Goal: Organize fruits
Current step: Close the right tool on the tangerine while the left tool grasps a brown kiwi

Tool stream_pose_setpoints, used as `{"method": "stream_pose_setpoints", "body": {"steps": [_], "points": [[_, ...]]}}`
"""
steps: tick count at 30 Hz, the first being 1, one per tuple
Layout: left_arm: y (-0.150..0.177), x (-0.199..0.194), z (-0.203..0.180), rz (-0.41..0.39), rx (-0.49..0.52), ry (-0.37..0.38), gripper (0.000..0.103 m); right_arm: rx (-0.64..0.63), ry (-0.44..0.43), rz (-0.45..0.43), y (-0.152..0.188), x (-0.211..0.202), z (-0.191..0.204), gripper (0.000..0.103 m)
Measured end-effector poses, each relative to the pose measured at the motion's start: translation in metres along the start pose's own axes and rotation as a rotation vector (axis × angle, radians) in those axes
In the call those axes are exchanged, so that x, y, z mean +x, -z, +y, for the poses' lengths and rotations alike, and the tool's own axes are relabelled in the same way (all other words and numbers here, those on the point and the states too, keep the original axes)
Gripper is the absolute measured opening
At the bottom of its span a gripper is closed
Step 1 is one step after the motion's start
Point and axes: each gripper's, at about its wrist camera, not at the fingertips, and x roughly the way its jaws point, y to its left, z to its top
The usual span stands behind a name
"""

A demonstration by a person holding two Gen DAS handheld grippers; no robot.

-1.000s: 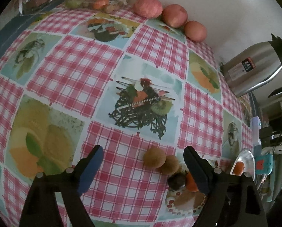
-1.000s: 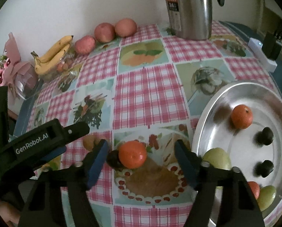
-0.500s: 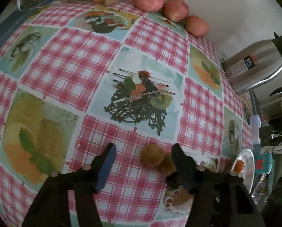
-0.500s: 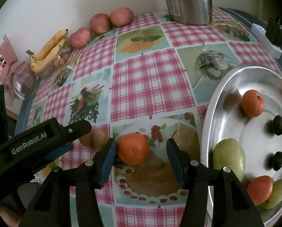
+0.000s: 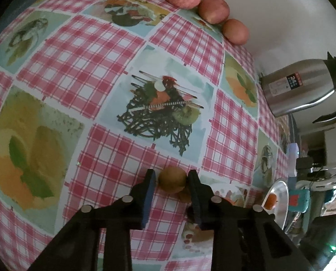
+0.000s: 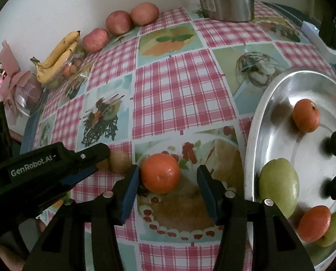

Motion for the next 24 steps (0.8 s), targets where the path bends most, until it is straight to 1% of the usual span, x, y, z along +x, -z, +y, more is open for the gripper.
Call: {"method": "stream_pose_setpoints", "body": {"steps": [9, 15, 20, 24], "points": [[0.0002, -0.0021, 0.0000, 0.004, -0.008, -0.001, 0.029, 0.010, -0.007, 0.003, 0.0001, -0.0008, -0.0008, 0.052], [-0.0003, -0.0052, 0.0018, -0.002, -0.016, -0.006, 0.029, 0.008, -0.017, 0.006, 0.0004, -0.0013, -0.0001, 0.047], [-0.0002, -0.0079, 0.0030, -0.002, -0.020, -0.005, 0.029, -0.004, -0.034, 0.006, 0.0001, -0.0018, 0.0025, 0.039], [-0.0004, -0.0083, 0.0025, -0.002, -0.021, -0.005, 0.029, -0.006, -0.036, 0.007, -0.0002, -0.0010, 0.0029, 0.038]]}}
